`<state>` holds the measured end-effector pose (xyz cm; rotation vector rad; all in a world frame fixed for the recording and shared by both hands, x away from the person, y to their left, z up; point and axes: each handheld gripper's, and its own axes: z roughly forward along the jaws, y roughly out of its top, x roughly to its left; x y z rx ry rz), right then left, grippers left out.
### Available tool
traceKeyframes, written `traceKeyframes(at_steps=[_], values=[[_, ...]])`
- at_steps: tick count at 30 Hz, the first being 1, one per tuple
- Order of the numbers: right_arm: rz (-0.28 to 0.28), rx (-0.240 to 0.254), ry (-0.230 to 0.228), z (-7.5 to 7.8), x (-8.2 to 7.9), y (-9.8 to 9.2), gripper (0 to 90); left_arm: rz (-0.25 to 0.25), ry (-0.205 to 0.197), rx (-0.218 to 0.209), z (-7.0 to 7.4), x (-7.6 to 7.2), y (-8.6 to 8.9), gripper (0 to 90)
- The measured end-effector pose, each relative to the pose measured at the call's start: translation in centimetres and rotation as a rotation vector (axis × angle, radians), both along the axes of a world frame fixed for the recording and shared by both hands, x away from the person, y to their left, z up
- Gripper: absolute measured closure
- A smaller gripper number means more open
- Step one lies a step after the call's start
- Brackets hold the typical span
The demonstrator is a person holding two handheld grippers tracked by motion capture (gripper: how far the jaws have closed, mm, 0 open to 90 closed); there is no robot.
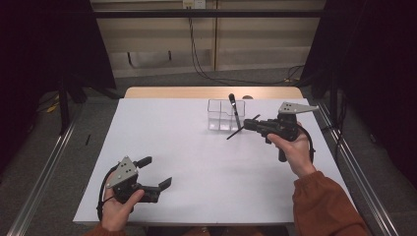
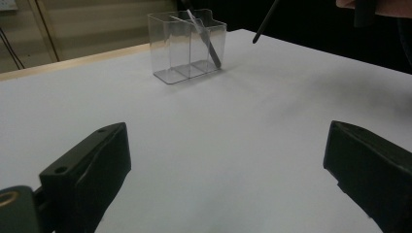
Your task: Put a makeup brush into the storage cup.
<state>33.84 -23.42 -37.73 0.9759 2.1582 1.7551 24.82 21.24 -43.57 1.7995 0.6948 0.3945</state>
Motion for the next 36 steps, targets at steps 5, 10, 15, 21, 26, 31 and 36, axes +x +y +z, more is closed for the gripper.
traceKeyframes(at_steps=[5,10,15,21,26,31,36], values=[[-0.030,-0.013,0.012,0.4,0.8,-0.3,85.9,0.003,0.003,-0.001,0.0,0.1,0.1,3.2],[-0.034,-0.034,0.011,0.9,1.5,-0.4,85.9,-0.001,-0.002,0.006,0.0,0.0,0.0,3.2],[-0.051,-0.054,-0.005,1.5,2.0,-0.5,85.9,-0.002,-0.002,0.012,0.0,0.0,0.0,3.2],[-0.089,-0.061,-0.014,1.8,2.8,-0.9,85.9,-0.010,0.002,0.018,0.0,0.0,-0.1,3.2],[-0.118,-0.054,-0.020,1.9,3.4,-1.3,85.9,-0.012,-0.004,0.025,0.0,0.0,-0.2,3.2],[-0.133,-0.052,-0.027,2.7,4.1,-1.5,86.0,-0.009,-0.007,0.025,0.0,0.0,-0.2,3.2],[-0.144,-0.067,-0.040,3.6,4.8,-1.4,85.9,-0.012,-0.013,0.018,0.0,0.0,-0.1,3.1]])
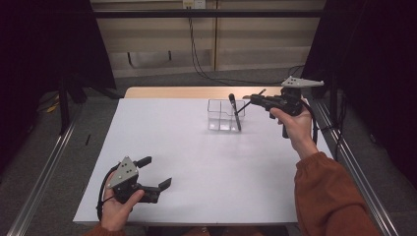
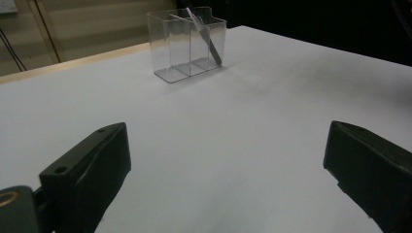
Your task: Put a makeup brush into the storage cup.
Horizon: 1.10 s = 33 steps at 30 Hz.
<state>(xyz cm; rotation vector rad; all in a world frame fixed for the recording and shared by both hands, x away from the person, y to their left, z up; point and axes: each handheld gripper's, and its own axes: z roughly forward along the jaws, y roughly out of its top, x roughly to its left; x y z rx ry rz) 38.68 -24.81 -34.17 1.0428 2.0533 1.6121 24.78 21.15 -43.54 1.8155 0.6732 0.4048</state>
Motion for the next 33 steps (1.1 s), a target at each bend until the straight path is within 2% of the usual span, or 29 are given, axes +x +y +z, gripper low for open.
traceKeyframes(at_steps=[4,18,24,26,29,33], values=[[-0.004,-0.028,-0.002,0.2,0.6,0.1,85.9,-0.001,-0.001,0.006,0.0,0.0,0.0,3.2],[-0.031,-0.097,0.037,0.3,2.5,0.4,86.0,-0.005,-0.013,0.016,0.0,0.0,0.0,3.2],[-0.040,-0.103,0.047,0.6,3.2,0.2,86.0,-0.002,-0.014,0.020,0.0,0.0,0.0,3.2],[-0.044,-0.108,0.057,0.6,3.3,0.1,86.0,-0.006,-0.008,0.002,0.0,0.0,0.0,3.2],[-0.048,-0.117,0.071,0.3,3.7,0.0,86.0,-0.003,-0.017,0.020,0.0,0.0,0.0,3.2],[-0.057,-0.129,0.079,0.1,4.1,0.0,86.0,-0.006,-0.018,0.017,0.0,0.1,0.0,3.2]])
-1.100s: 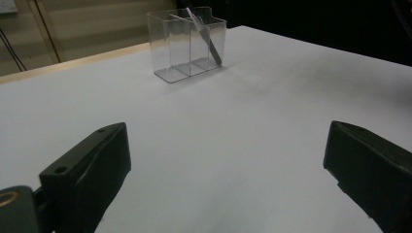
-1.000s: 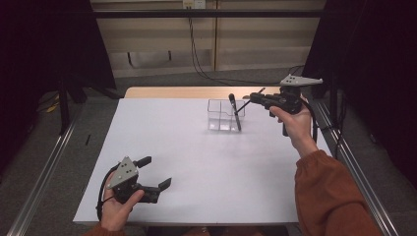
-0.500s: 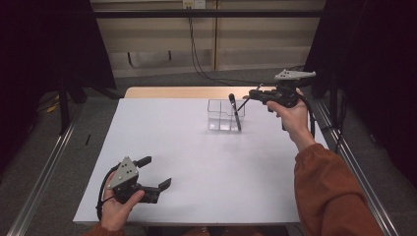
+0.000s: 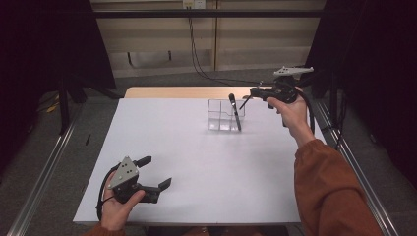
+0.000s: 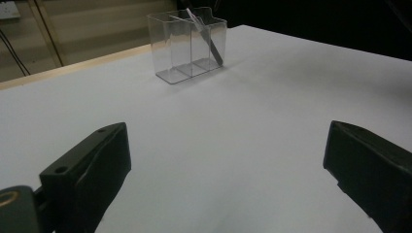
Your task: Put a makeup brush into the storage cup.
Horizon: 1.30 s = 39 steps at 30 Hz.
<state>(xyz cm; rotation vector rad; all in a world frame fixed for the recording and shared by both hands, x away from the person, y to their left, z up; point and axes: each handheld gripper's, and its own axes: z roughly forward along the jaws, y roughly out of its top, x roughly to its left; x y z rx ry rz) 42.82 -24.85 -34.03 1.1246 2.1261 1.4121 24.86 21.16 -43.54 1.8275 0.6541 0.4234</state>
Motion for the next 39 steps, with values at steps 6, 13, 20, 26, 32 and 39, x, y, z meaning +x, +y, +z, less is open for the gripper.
traceKeyframes(at_steps=[6,13,20,26,32,39], values=[[0.005,-0.037,0.020,0.1,0.6,0.4,86.0,0.002,0.000,0.001,0.0,0.0,0.0,3.2],[0.014,-0.080,0.047,-0.3,1.1,1.0,86.0,0.003,0.009,-0.010,0.0,0.0,0.0,3.3],[0.027,-0.102,0.067,-0.9,1.3,1.5,86.0,-0.002,0.011,-0.010,0.0,0.0,-0.1,3.2],[0.042,-0.117,0.080,-1.3,1.5,2.2,85.9,-0.002,0.012,-0.009,0.1,0.0,-0.1,3.3],[0.057,-0.152,0.092,-1.8,1.6,2.9,85.9,-0.001,0.012,-0.009,0.1,0.0,-0.1,3.2],[0.061,-0.157,0.109,-2.3,1.8,3.2,85.9,-0.001,0.008,-0.002,0.1,0.0,-0.1,3.2]])
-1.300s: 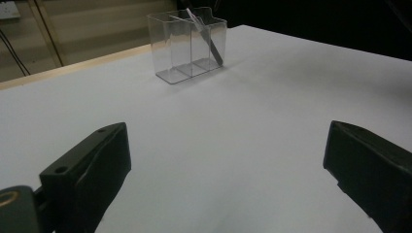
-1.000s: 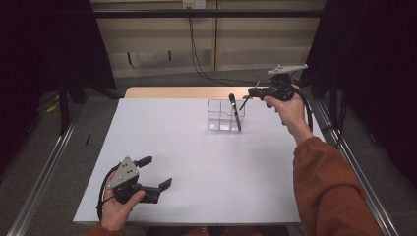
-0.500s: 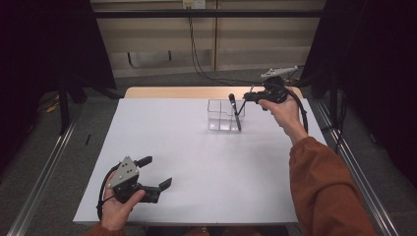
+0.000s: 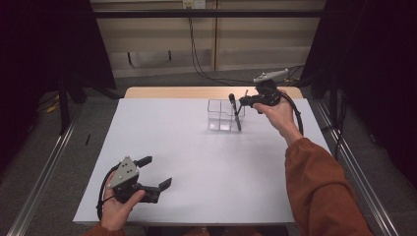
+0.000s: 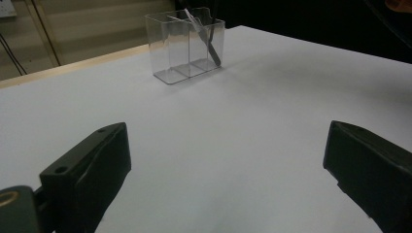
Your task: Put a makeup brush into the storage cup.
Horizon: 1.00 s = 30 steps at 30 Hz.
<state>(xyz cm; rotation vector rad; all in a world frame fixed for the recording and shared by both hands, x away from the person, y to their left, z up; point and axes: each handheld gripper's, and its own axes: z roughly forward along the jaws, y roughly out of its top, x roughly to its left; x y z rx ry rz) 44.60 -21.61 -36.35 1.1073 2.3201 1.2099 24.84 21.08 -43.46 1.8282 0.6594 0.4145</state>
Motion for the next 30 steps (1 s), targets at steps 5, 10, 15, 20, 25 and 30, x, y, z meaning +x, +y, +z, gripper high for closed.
traceKeyframes(at_steps=[5,10,15,20,25,30], values=[[-0.002,0.013,0.006,-0.3,0.0,-0.1,85.9,-0.003,-0.003,0.004,0.0,0.0,-0.1,3.2],[0.002,0.008,0.010,-0.6,0.0,0.0,85.9,0.000,-0.002,0.005,-0.1,0.0,-0.1,3.2],[0.002,0.011,0.015,-0.9,0.0,0.0,85.8,0.000,-0.003,0.008,-0.1,0.0,0.0,3.2],[0.003,0.020,0.015,-1.0,0.1,0.2,85.6,0.000,0.002,0.008,-0.1,0.0,0.1,3.2],[-0.008,0.036,0.018,-1.2,0.1,0.0,81.5,0.000,0.003,0.009,-0.1,0.0,0.1,3.2],[-0.014,0.051,0.021,-1.2,-0.1,-0.2,74.1,0.001,0.004,0.012,-0.1,0.0,0.1,3.2]])
